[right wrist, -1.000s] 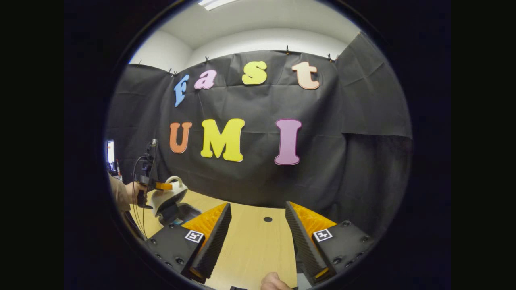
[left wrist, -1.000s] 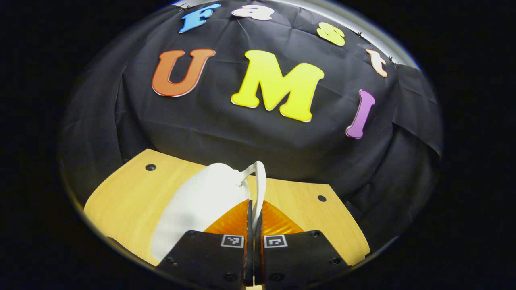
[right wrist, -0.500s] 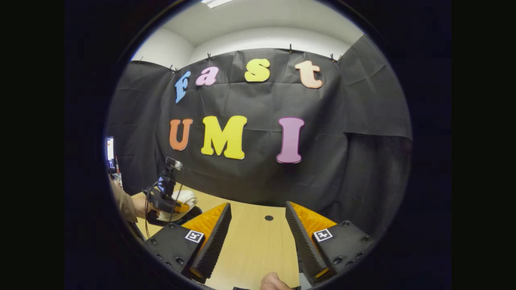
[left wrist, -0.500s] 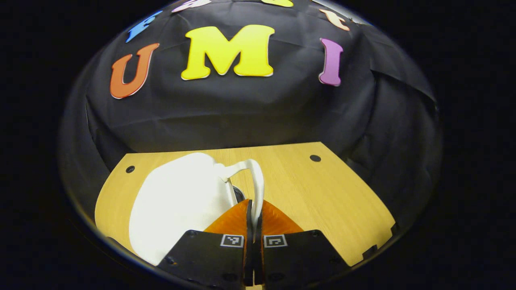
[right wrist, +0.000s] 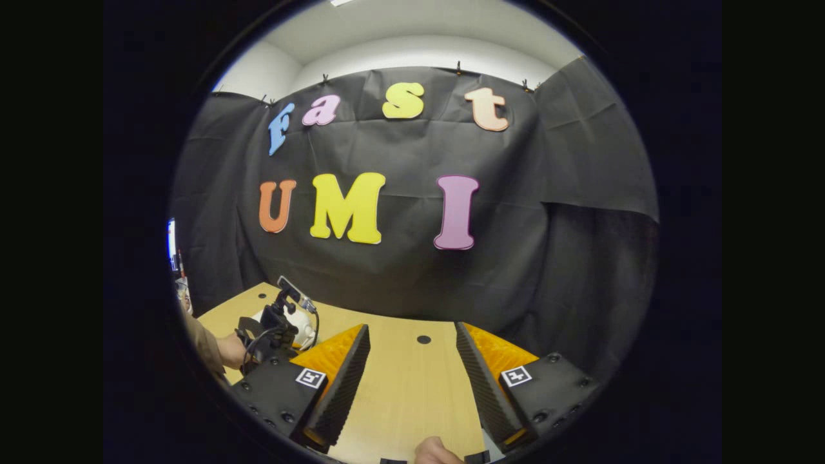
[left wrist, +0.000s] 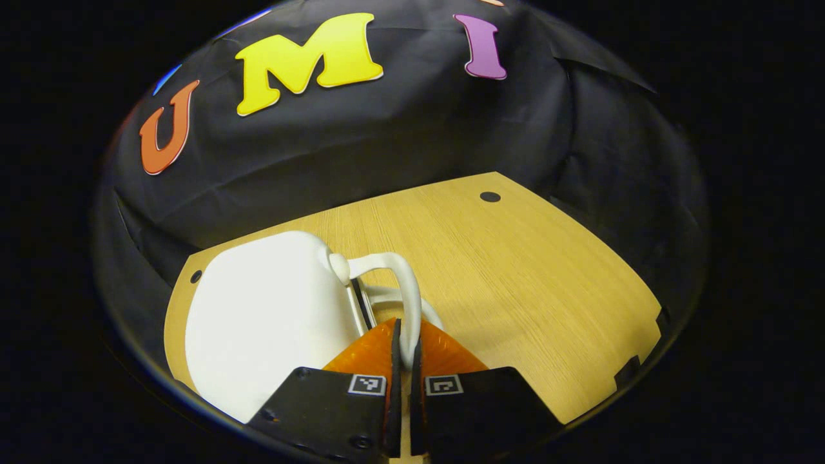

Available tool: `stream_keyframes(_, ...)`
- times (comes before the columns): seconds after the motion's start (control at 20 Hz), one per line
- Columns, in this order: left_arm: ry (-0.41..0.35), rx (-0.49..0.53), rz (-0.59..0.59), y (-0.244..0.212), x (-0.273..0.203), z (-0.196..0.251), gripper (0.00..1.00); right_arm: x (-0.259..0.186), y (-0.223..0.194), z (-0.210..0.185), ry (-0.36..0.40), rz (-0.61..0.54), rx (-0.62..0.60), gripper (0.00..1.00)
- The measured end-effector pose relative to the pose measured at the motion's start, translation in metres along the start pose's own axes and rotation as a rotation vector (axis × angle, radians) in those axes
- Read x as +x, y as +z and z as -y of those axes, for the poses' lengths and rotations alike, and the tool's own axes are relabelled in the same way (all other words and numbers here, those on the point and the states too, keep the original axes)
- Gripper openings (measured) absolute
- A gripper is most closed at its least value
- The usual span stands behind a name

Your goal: First open the suitcase, pack the skin care products into it, and then close the suitcase.

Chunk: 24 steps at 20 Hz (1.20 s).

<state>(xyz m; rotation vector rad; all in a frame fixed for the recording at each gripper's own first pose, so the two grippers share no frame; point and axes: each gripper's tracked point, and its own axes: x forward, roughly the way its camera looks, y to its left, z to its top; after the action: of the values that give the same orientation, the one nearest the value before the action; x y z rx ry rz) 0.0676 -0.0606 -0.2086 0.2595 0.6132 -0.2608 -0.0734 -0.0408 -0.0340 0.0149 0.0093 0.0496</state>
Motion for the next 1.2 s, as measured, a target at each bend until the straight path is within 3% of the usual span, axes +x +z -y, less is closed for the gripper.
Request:
stream_keyframes(0.2, 0.010, 0.021, -0.051, -0.008, 0.008, 0.019, 0.31, 0.003, -0.009, -0.002, -0.015, -0.028, 0.007, 0.80)
stream_keyframes(0.3, 0.000, 0.035, -0.051, -0.004, 0.008, 0.028, 0.52, 0.003, -0.008, -0.004, -0.017, -0.032, 0.006, 0.80)
stream_keyframes(0.4, -0.025, 0.025, -0.024, 0.003, 0.003, 0.037, 0.53, 0.004, -0.008, -0.008, -0.015, -0.031, 0.000, 0.80)
stream_keyframes(0.45, -0.053, 0.006, -0.003, 0.009, -0.003, 0.044, 0.70, 0.005, -0.007, -0.010, -0.012, -0.030, -0.002, 0.80)
stream_keyframes(0.5, -0.076, -0.013, 0.016, 0.016, -0.008, 0.048, 0.60, 0.006, -0.007, -0.013, -0.008, -0.029, -0.006, 0.80)
stream_keyframes(0.7, -0.033, -0.057, 0.151, 0.062, -0.049, 0.033, 0.66, 0.011, 0.006, -0.021, -0.013, 0.003, -0.017, 0.80)
stream_keyframes(0.85, 0.017, -0.075, 0.293, 0.104, -0.099, 0.007, 0.89, 0.020, 0.021, -0.031, -0.022, 0.042, -0.028, 0.80)
stream_keyframes(0.95, 0.055, -0.099, 0.375, 0.121, -0.132, -0.013, 0.96, 0.028, 0.031, -0.041, -0.028, 0.066, -0.032, 0.80)
stream_keyframes(1.2, 0.176, -0.184, 0.531, 0.141, -0.209, -0.084, 0.97, 0.051, 0.052, -0.085, -0.008, 0.106, -0.019, 0.80)
